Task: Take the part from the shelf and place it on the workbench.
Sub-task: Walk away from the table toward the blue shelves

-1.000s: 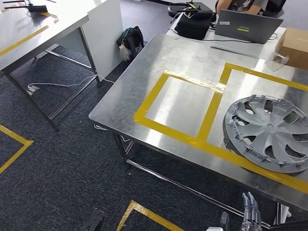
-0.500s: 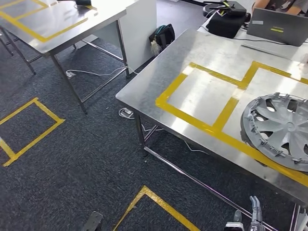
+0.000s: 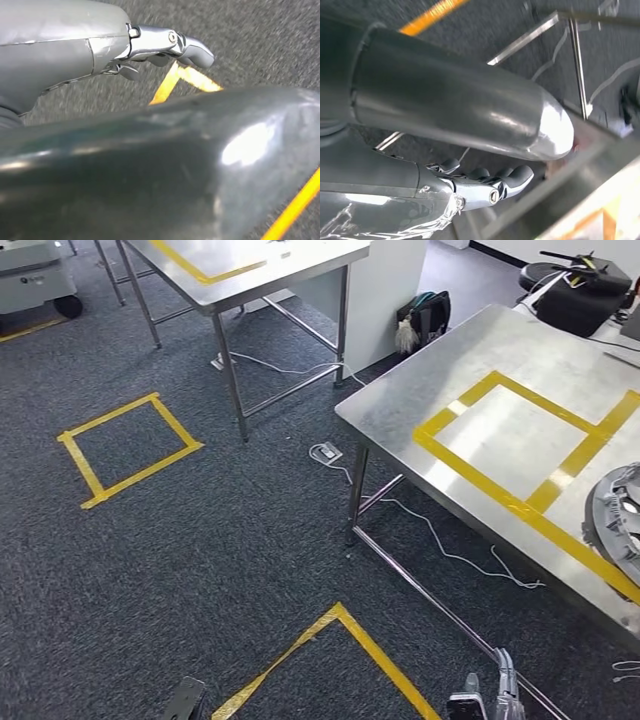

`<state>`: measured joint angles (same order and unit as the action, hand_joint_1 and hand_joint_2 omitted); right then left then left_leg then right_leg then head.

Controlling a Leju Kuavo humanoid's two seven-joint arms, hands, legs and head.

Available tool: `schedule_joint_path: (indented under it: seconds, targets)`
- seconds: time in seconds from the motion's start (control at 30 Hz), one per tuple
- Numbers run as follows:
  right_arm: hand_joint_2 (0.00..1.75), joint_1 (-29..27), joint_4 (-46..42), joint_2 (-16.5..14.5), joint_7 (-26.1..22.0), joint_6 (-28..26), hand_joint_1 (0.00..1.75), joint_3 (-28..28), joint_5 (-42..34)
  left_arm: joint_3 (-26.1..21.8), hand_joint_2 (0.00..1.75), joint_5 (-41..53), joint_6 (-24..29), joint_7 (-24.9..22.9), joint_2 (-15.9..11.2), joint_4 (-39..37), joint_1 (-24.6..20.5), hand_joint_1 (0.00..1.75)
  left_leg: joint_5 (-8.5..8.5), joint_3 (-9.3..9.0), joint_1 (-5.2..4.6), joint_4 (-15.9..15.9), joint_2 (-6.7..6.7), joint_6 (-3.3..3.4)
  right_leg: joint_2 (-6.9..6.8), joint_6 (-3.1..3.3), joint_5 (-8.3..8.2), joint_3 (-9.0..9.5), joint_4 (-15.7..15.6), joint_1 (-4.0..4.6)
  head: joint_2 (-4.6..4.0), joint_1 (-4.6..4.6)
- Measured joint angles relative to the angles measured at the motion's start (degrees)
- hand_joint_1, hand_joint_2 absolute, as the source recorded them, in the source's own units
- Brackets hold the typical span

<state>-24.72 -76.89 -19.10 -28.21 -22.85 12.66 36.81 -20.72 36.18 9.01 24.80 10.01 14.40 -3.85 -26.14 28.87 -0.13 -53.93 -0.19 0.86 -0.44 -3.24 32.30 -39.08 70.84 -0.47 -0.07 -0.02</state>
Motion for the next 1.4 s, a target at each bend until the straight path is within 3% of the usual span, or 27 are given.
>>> schedule_joint_path:
  seconds: [0.03, 0.07, 0.13, 0.2, 0.27, 0.33, 0.4, 0.47, 0.5, 0.57, 0.63, 0.7, 0.73, 0.77, 0.83, 0.9, 0.97, 1.0, 1.03, 1.07, 1.1, 1.13, 1.2, 1.27, 1.33, 1.37, 1.4]
  targets:
    - [0.0, 0.16, 0.49, 0.01, -0.01, -0.02, 0.0, 0.02, -0.03, -0.17, 0.0, -0.16, -0.23, -0.03, 0.07, 0.0, -0.09, 0.0, 0.53, 0.57, -0.26, -0.01, -0.8, 0.17, 0.29, 0.25, 0.99, -0.64, 2.45, 0.19, 0.0, 0.0]
    - [0.0, 0.39, 0.89, 0.02, 0.02, -0.08, 0.0, -0.01, -0.05, -0.34, 0.0, -0.37, -0.48, -0.09, 0.13, 0.0, -0.14, 0.0, 1.06, 1.12, -0.5, -0.03, -1.61, 0.24, 0.44, 0.57, 0.94, -0.21, 2.7, 0.36, 0.0, -0.01]
    - [0.0, 0.99, 1.56, 0.11, 0.12, -0.44, 0.0, -0.32, -0.04, -0.63, 0.0, -0.77, -0.78, -0.4, 0.24, 0.0, -0.36, 0.0, 2.04, 2.05, -0.78, -0.08, -3.2, 0.22, 1.26, 1.33, -1.58, 4.06, -3.38, 0.65, 0.0, -0.03]
    - [0.0, 1.68, 2.2, 0.33, 0.37, -0.98, 0.0, -0.91, -0.04, -0.84, 0.0, -1.04, -0.89, -0.74, 0.41, 0.0, -0.84, 0.0, 2.86, 2.9, -1.01, -0.23, -4.64, -0.06, 3.67, 1.96, -3.47, 9.0, -11.65, 0.71, 0.0, -0.09]
    - [0.0, 2.24, 2.83, 0.66, 0.91, -1.69, 0.0, -1.65, -0.28, -1.04, 0.0, -1.15, -0.9, -0.91, 0.54, 0.0, -1.31, 0.0, 3.43, 3.59, -1.03, -0.38, -5.76, -0.53, 4.72, 2.35, -3.72, 10.62, -14.91, 0.81, 0.0, -0.09]
    - [0.0, 2.56, 3.38, 1.03, 1.52, -2.47, 0.0, -2.56, -0.77, -1.32, 0.0, -1.24, -0.67, -1.16, 0.58, 0.0, -1.44, 0.0, 3.78, 4.11, -0.82, -0.57, -6.55, -1.08, 3.38, 2.85, -4.26, 10.61, -15.04, 0.87, 0.0, -0.07]
    - [0.0, 2.78, 3.82, 1.39, 1.97, -3.04, 0.0, -3.6, -1.3, -1.6, 0.0, -1.34, -0.32, -1.53, 0.64, 0.0, -1.49, 0.0, 2.01, 5.52, -0.81, -2.98, -4.95, -1.63, 1.99, 3.49, -4.99, 10.65, -15.32, 0.7, 0.0, -0.31]
    - [0.0, 2.89, 4.34, 1.87, 2.52, -3.5, 0.0, -4.64, -2.03, -1.7, 0.0, -1.3, -0.04, -1.75, 0.77, 0.0, -1.78, 0.0, -2.29, 8.7, -0.69, -9.77, -2.08, -2.22, 0.42, 3.75, -5.47, 10.3, -15.43, 0.62, 0.0, -0.58]
    - [0.0, 2.9, 4.66, 2.19, 2.81, -3.68, 0.0, -5.12, -2.44, -1.73, 0.0, -1.22, 0.07, -1.78, 0.85, 0.0, -1.92, 0.0, -4.26, 10.45, -0.49, -13.8, -1.28, -2.54, -0.46, 3.71, -5.58, 10.05, -15.41, 0.62, 0.0, -0.68]
    - [0.0, 3.05, 5.28, 2.89, 3.29, -3.93, 0.0, -6.04, -3.12, -1.77, 0.0, -1.12, 0.3, -1.82, 1.01, 0.0, -1.99, 0.0, -5.43, 11.83, 0.01, -17.86, -0.56, -3.07, -2.21, 3.54, -5.7, 9.69, -15.35, 0.6, 0.0, -0.68]
    - [0.0, 3.39, 5.75, 3.43, 3.64, -4.23, 0.0, -6.97, -3.61, -1.85, 0.0, -1.21, 0.56, -1.95, 1.07, 0.0, -1.97, 0.0, -2.73, 8.82, 0.47, -13.27, 0.41, -3.44, -3.77, 3.29, -5.72, 9.57, -15.25, 0.52, 0.0, -0.67]
    - [0.0, 3.73, 6.1, 3.96, 4.02, -4.75, 0.0, -7.94, -4.17, -1.9, 0.0, -1.32, 0.92, -2.15, 1.19, 0.0, -2.17, 0.0, 0.27, 4.09, 0.59, -5.23, 3.19, -3.5, -5.07, 2.71, -5.5, 9.49, -14.89, 0.63, 0.0, -0.74]
    - [0.0, 3.86, 6.28, 4.3, 4.19, -5.03, 0.0, -8.44, -4.44, -1.91, 0.0, -1.35, 1.16, -2.29, 1.31, 0.0, -2.33, 0.0, 0.98, 2.74, 0.52, -2.71, 4.09, -3.24, -5.68, 2.31, -5.36, 9.44, -14.66, 0.73, 0.0, -0.7]
    - [0.0, 3.98, 6.49, 4.63, 4.34, -5.24, 0.0, -8.92, -4.65, -1.92, 0.0, -1.38, 1.4, -2.46, 1.43, 0.0, -2.43, 0.0, 1.19, 2.22, 0.39, -1.51, 4.5, -2.86, -6.27, 1.93, -5.23, 9.4, -14.46, 0.85, 0.0, -0.68]
    - [0.0, 4.27, 6.85, 5.09, 4.52, -5.5, 0.0, -9.74, -4.87, -1.99, 0.0, -1.44, 1.73, -2.75, 1.53, 0.0, -2.35, 0.0, 1.28, 2.61, 0.18, -1.38, 3.15, -1.86, -7.33, 1.25, -5.09, 9.48, -14.35, 0.74, 0.0, -0.57]
    - [0.0, 4.5, 7.14, 5.42, 4.57, -5.6, 0.0, -10.41, -4.9, -2.08, 0.0, -1.45, 1.88, -2.83, 1.56, 0.0, -2.26, 0.0, 1.57, 2.77, 0.21, -1.26, 1.87, -0.98, -5.35, 0.6, -3.59, 8.76, -12.55, 0.36, 0.0, -0.42]
    - [0.0, 4.53, 7.48, 5.79, 4.58, -5.67, 0.0, -10.8, -4.92, -2.12, 0.0, -1.48, 1.94, -2.83, 1.67, 0.0, -2.47, 0.0, 1.87, 2.93, 0.24, -1.2, 0.5, -0.3, -1.55, 0.27, 0.07, 5.92, -6.08, 0.14, 0.0, -0.16]
    - [0.0, 4.54, 7.76, 5.98, 4.62, -5.73, 0.0, -10.94, -4.99, -2.13, 0.0, -1.52, 1.93, -2.83, 1.7, 0.0, -2.56, 0.0, 1.98, 3.07, 0.17, -1.21, -0.27, -0.1, -0.45, 0.28, 1.91, 4.0, -1.89, 0.13, 0.0, -0.08]
    - [0.0, 4.56, 8.09, 6.18, 4.69, -5.82, 0.0, -11.14, -5.15, -2.14, 0.0, -1.57, 1.94, -2.83, 1.73, 0.0, -2.57, 0.0, 2.07, 3.19, 0.08, -1.23, -1.09, 0.01, 0.07, 0.33, 3.03, 2.33, 1.5, 0.15, 0.0, -0.04]
    - [0.0, 4.65, 8.47, 6.42, 4.8, -5.97, 0.0, -11.43, -5.4, -2.16, 0.0, -1.64, 1.99, -2.83, 1.73, 0.0, -2.53, 0.0, 2.15, 3.28, 0.0, -1.25, -1.96, 0.05, 0.29, 0.42, 3.03, 1.48, 3.02, 0.16, 0.0, -0.03]
    - [0.0, 4.79, 8.86, 6.68, 4.92, -6.15, 0.0, -11.81, -5.71, -2.18, 0.0, -1.7, 2.11, -2.83, 1.74, 0.0, -2.48, 0.0, 2.24, 3.31, -0.06, -1.29, -2.85, 0.03, 0.43, 0.56, 1.89, 1.76, 2.15, 0.16, 0.0, -0.03]
    - [0.0, 5.01, 9.22, 6.99, 5.05, -6.41, 0.0, -12.25, -6.09, -2.2, 0.0, -1.75, 2.26, -2.83, 1.76, 0.0, -2.46, 0.0, 2.32, 3.33, -0.07, -1.34, -3.75, -0.05, 0.82, 0.73, -0.11, 3.14, -0.91, 0.13, 0.0, -0.02]
    - [0.0, 5.56, 9.87, 7.63, 5.33, -6.9, 0.0, -13.15, -6.69, -2.22, 0.0, -1.85, 2.52, -2.89, 1.92, 0.0, -2.56, 0.0, 2.46, 3.46, -0.14, -1.54, -5.32, -0.35, 3.56, 0.97, -3.63, 6.93, -9.07, -0.17, 0.0, -0.02]
    - [0.0, 6.12, 10.4, 8.14, 5.59, -7.25, 0.0, -14.19, -7.05, -2.23, 0.0, -2.0, 2.6, -3.03, 2.11, 0.0, -2.71, 0.0, 2.71, 3.96, -0.12, -1.7, -6.57, -0.9, 5.81, 1.06, -4.54, 8.83, -13.19, -0.38, 0.0, -0.09]
    - [0.0, 6.54, 10.69, 8.51, 5.87, -7.49, 0.0, -15.21, -7.21, -2.26, 0.0, -2.11, 2.61, -3.2, 2.22, 0.0, -2.67, 0.0, 3.16, 4.56, 0.15, -1.68, -7.81, -1.67, 5.11, 1.46, -4.63, 8.99, -13.43, -0.21, 0.0, -0.12]
    - [0.0, 6.73, 10.76, 8.7, 6.1, -7.63, 0.0, -15.69, -7.32, -2.27, 0.0, -2.11, 2.62, -3.33, 2.28, 0.0, -2.58, 0.0, 3.09, 4.86, 0.23, -1.89, -7.46, -1.94, 4.39, 1.84, -4.85, 9.05, -13.51, -0.17, 0.0, -0.08]
    - [0.0, 6.87, 10.8, 8.88, 6.33, -7.79, 0.0, -16.18, -7.4, -2.28, 0.0, -2.11, 2.67, -3.48, 2.34, 0.0, -2.53, 0.0, 2.37, 5.46, 0.21, -2.86, -6.25, -2.17, 3.58, 2.21, -5.09, 9.03, -13.65, -0.18, 0.0, -0.21]
